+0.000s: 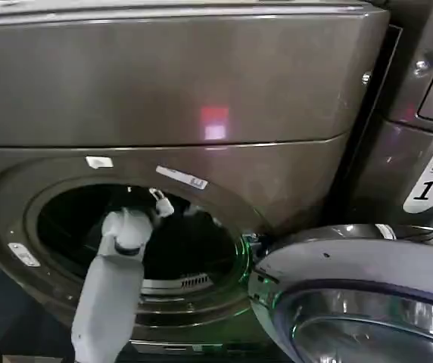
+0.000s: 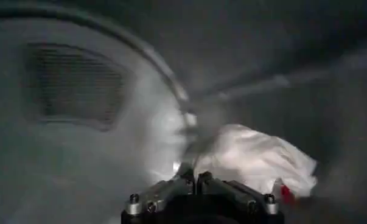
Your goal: Grasp the clothes from the dryer.
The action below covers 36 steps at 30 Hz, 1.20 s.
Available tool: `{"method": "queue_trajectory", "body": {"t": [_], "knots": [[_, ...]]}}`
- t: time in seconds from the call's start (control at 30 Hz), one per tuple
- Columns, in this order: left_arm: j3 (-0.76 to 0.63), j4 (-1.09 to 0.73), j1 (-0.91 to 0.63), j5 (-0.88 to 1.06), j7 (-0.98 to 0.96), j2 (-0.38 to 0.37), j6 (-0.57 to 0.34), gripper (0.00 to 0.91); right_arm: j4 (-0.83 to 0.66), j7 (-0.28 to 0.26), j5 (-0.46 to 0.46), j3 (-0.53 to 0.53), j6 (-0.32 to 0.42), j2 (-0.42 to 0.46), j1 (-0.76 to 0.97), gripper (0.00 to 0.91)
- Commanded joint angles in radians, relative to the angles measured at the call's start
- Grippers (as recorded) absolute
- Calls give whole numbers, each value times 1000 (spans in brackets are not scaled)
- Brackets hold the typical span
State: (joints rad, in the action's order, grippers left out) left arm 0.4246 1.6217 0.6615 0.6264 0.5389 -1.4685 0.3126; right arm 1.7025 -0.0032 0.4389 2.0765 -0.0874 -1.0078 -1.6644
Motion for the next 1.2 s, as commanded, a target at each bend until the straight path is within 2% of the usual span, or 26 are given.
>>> {"method": "queue_trajectory", "body": {"t": [0.03, 0.13, 0.43, 0.7, 1.2], "knots": [[-7, 38, 28, -398, -626, -98, 123, 0, 29, 1, -5, -2, 14, -20, 1, 907], [8, 35, 49, -489, -701, -121, 124, 0, 27, 5, -4, -2, 17, -26, 3, 907], [9, 27, 67, -561, -709, -121, 137, 0, 24, 8, 39, 14, 16, -32, -4, 907], [10, 14, 66, -555, -701, -108, 134, 0, 28, 18, 62, 30, -22, -31, -3, 907], [9, 6, 66, -529, -657, -99, 130, 0, 25, 26, 56, 48, -36, -32, -12, 907]]}}
